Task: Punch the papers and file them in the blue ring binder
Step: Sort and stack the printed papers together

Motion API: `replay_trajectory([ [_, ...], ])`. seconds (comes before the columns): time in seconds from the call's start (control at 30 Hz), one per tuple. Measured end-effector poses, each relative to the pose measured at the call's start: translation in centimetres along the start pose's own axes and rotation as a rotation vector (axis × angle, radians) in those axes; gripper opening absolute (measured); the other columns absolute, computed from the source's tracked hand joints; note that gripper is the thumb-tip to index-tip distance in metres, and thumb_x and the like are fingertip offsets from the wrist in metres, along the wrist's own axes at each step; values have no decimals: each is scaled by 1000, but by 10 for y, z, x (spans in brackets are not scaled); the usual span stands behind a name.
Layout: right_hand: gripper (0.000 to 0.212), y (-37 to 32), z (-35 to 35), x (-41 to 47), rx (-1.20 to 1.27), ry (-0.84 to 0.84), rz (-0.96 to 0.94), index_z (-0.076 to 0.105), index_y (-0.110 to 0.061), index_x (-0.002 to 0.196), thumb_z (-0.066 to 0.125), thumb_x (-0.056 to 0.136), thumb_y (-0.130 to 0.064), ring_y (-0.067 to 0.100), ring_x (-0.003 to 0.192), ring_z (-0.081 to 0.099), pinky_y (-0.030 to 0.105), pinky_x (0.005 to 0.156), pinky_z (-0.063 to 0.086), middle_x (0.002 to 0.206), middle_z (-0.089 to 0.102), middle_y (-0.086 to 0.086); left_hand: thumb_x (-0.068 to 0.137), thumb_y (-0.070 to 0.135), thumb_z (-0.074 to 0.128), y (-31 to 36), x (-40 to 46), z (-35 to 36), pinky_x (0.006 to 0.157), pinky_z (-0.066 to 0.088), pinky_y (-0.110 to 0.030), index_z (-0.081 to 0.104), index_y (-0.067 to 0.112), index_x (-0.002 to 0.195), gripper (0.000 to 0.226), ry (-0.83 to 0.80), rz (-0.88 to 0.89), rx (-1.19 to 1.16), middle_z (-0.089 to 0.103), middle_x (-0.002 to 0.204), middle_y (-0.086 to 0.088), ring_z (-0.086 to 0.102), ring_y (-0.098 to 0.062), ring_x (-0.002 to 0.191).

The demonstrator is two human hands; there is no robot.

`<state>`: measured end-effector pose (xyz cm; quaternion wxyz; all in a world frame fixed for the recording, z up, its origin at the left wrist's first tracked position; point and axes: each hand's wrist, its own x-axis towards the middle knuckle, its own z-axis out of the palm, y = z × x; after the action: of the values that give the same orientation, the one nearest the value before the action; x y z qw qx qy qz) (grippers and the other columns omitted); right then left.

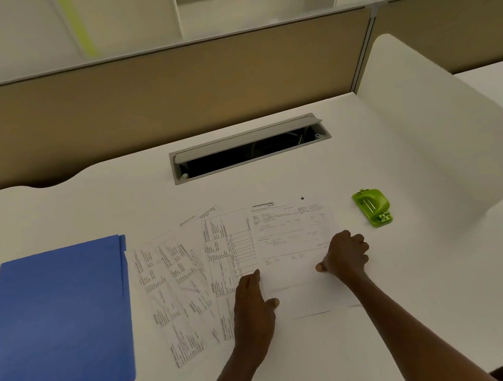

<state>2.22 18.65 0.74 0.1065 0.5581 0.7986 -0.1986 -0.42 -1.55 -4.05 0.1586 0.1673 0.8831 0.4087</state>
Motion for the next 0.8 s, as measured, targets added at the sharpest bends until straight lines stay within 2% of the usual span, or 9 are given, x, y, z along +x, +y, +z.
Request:
replay_trajectory([
  [0.13,82,-4,-1,2,101,-46,5,38,0,123,89,62,-22,36,121,49,46,98,41,128,52,19,81,9,72,-4,0,1,106,44,-38,35,15,145,74,-18,9,12,44,142,-1,44,-17,131],
  [0.23,76,1,-4,4,267,-85,-44,41,2,119,88,64,-22,37,114,56,41,91,47,122,58,20,82,8,70,-3,-1,1,109,41,-39,34,15,146,74,-22,-16,5,42,145,-1,42,-17,134],
  [0.33,49,8,-18,0,493,11,-140,54,-2,112,79,73,-20,34,103,62,36,81,49,112,65,15,81,6,72,-2,0,-1,105,45,-39,34,15,146,76,-40,-15,-21,44,142,-2,45,-18,130],
  [0.47,17,12,-38,-22,589,157,-414,64,-11,94,72,81,-16,21,81,64,30,69,46,93,71,2,72,19,83,9,9,-22,89,51,-29,37,11,142,84,-40,-121,-178,51,129,-3,55,-15,108],
  [0.53,15,9,-49,-34,767,76,-441,64,-16,91,74,80,-15,16,80,68,28,69,51,89,72,-4,68,35,84,21,17,-41,83,47,-24,37,14,141,89,43,-239,-320,52,126,1,57,-15,106],
  [0.6,17,5,-61,-42,995,-101,-408,66,-15,95,75,80,-12,14,82,72,27,72,55,90,74,-1,66,48,83,32,27,-62,88,46,-26,39,17,139,90,89,-297,-455,53,125,6,57,-14,110],
  [0.67,24,1,-62,-45,1206,-329,-363,67,-9,104,74,81,-10,20,90,73,33,79,57,98,75,6,67,56,78,39,36,-85,97,47,-30,48,22,135,82,6,-276,-584,60,127,9,60,-10,113],
  [0.73,28,-3,-54,-43,1209,-454,-324,67,-8,106,75,80,-12,24,95,72,40,86,56,103,75,7,78,45,73,41,43,-105,99,47,-33,56,26,130,57,-140,-253,-784,66,124,8,62,-10,115],
  [0.8,27,-8,-37,-38,1027,-449,-296,70,-12,99,80,76,-20,24,91,72,44,84,58,98,75,4,84,30,71,37,47,-116,100,47,-37,59,26,127,44,-168,-285,-867,68,121,7,62,-13,115],
])
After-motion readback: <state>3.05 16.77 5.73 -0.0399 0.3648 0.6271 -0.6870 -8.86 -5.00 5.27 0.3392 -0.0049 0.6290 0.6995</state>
